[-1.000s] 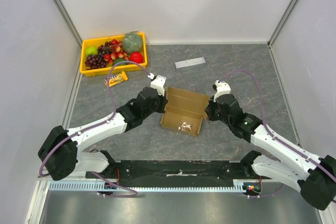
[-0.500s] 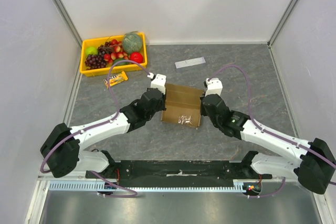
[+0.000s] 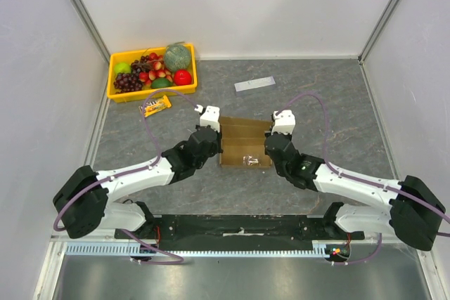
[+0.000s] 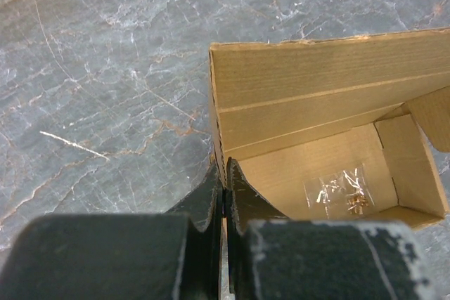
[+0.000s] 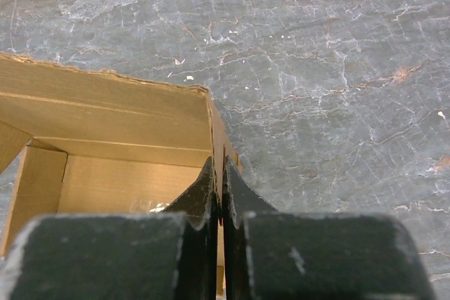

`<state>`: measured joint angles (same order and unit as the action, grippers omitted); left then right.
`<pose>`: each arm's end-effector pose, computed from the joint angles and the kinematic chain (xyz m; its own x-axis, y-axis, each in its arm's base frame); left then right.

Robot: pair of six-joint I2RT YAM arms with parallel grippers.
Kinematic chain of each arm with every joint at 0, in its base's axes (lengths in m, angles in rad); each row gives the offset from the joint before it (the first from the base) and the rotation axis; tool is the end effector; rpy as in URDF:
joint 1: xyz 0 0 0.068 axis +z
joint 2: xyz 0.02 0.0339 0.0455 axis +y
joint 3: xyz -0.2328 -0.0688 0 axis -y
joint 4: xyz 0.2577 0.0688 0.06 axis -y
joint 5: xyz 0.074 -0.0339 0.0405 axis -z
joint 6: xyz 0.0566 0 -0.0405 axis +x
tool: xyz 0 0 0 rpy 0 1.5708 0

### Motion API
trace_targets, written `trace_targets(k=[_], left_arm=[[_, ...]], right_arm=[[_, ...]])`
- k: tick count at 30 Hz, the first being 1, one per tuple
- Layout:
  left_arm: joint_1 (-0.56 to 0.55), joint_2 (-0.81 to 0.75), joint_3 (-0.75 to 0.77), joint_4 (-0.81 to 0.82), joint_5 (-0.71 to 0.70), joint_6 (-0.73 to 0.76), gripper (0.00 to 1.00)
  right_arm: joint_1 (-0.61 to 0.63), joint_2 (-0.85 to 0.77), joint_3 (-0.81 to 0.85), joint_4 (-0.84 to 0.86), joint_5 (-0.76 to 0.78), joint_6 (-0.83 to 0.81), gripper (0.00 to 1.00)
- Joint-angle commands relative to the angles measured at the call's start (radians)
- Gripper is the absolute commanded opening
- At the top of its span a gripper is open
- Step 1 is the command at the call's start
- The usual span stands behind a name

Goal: Fold the paper box

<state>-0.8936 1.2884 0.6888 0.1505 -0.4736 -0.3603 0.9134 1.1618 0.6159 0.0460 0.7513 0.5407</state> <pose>0.2167 -0.2284 0.1872 -0.4083 0.0071 -0.9128 0.3122 0.9408 -0.1323 0.2017 0.1981 0.1893 -0.3605 0.1486 -0.9209 -0.0314 0.9847 0.1712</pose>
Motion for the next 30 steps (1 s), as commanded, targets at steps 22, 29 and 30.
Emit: trace_targets(k=[22, 29, 30], left_arm=[[-0.099, 0.040, -0.107, 0.159, -0.059, -0.175, 0.02], [-0.120, 0.014, -0.136, 0.156, -0.083, -0.189, 0.02], [-0.125, 0.008, -0.140, 0.156, -0.086, -0.187, 0.02]], right_arm=[[0.128, 0.006, -0.188, 0.298, 0.144, 0.073, 0.00], [0.171, -0.022, -0.217, 0.315, 0.189, 0.062, 0.02], [0.179, -0.027, -0.217, 0.318, 0.195, 0.059, 0.02]])
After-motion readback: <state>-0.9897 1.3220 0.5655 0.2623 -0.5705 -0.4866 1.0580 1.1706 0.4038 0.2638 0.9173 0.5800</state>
